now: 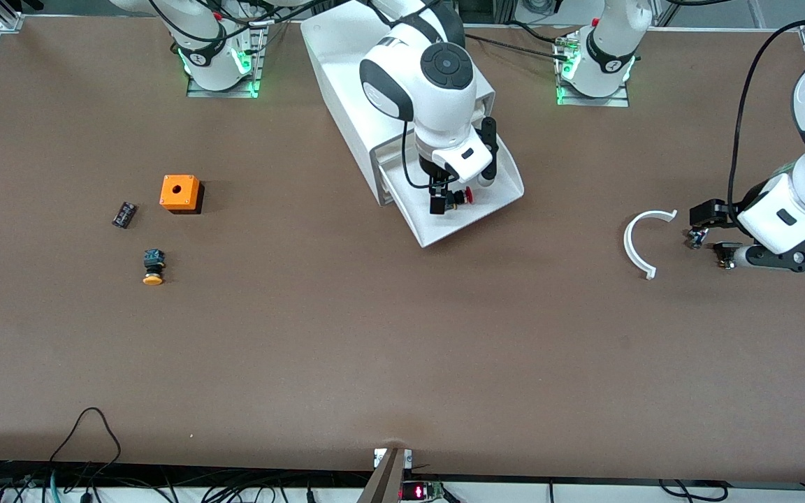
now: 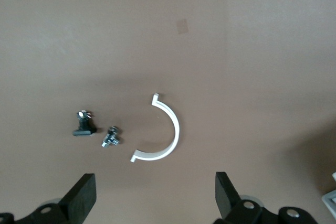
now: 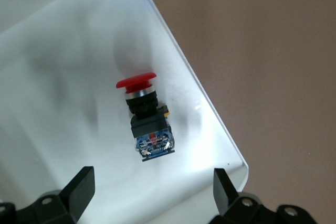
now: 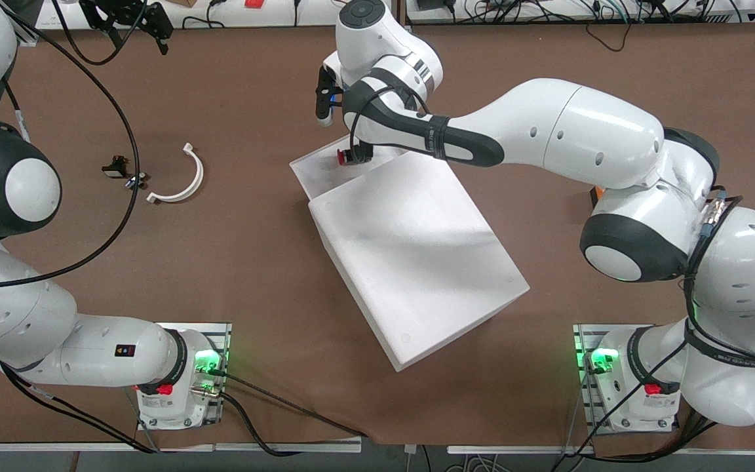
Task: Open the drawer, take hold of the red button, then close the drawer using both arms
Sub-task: 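Close the right gripper on the red mushroom button in the drawer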
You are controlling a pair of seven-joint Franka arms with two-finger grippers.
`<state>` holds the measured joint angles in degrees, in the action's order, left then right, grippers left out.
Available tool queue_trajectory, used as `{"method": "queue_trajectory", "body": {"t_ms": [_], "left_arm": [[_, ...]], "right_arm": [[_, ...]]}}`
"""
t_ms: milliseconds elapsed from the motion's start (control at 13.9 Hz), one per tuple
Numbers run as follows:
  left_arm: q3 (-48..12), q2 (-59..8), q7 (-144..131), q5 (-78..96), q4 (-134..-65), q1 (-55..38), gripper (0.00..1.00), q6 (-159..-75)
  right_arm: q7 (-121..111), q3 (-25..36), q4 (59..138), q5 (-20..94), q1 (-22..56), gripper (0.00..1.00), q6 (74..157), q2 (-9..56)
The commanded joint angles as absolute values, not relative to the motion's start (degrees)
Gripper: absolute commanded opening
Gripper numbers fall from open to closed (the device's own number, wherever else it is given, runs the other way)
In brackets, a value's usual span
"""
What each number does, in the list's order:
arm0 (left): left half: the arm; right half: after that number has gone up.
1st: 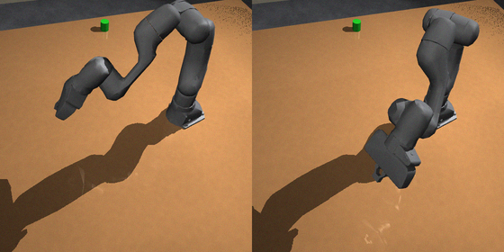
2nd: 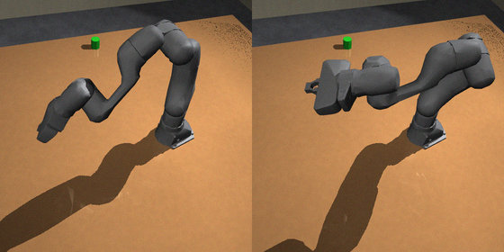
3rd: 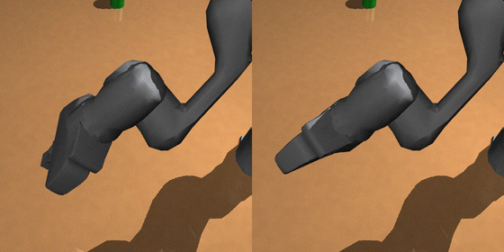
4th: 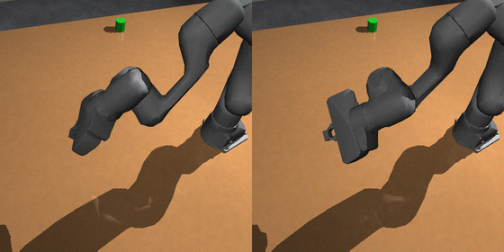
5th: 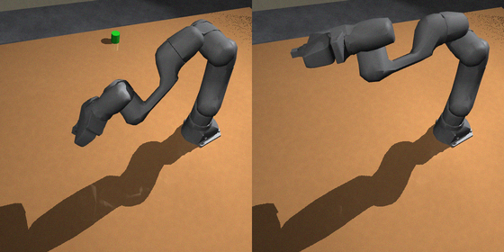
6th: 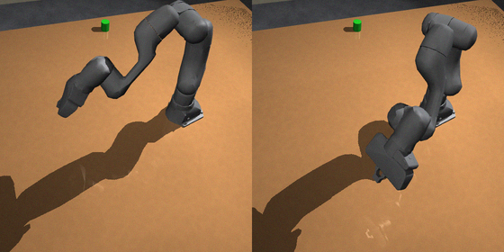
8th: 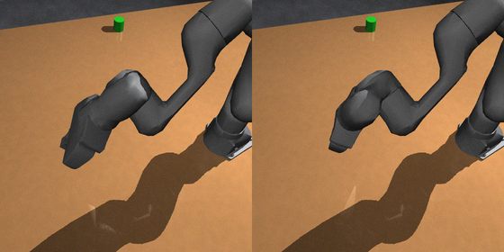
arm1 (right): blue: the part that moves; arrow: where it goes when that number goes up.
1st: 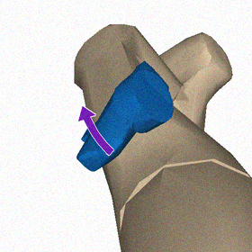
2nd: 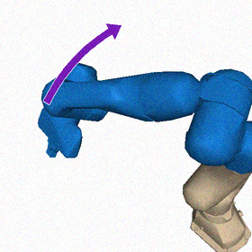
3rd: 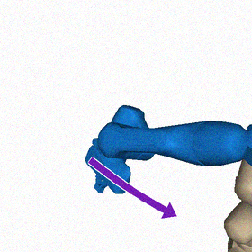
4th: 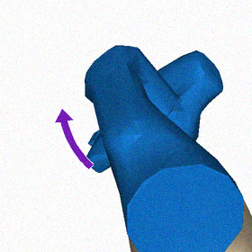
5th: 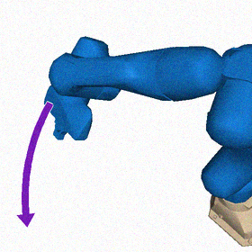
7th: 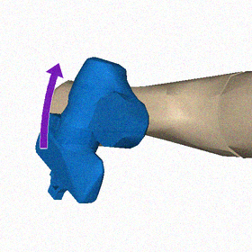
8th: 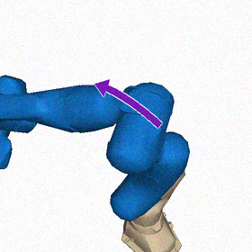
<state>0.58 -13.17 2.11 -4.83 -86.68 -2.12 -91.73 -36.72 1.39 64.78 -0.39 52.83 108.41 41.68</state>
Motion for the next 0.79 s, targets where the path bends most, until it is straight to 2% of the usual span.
{"method": "queue_trajectory", "body": {"t_ms": [0,719], "left_arm": [[0.7,-12.7,0.0,-3.3,-85.7,-1.9,1.00,-90.1],[0.0,-10.7,-1.3,-2.6,-85.9,-1.3,1.00,-89.0]], "right_arm": [[-38.8,3.6,65.6,-0.4,55.2,1.00,108.6,41.7],[-38.6,4.0,65.6,-0.6,56.2,1.00,112.6,45.8]]}}
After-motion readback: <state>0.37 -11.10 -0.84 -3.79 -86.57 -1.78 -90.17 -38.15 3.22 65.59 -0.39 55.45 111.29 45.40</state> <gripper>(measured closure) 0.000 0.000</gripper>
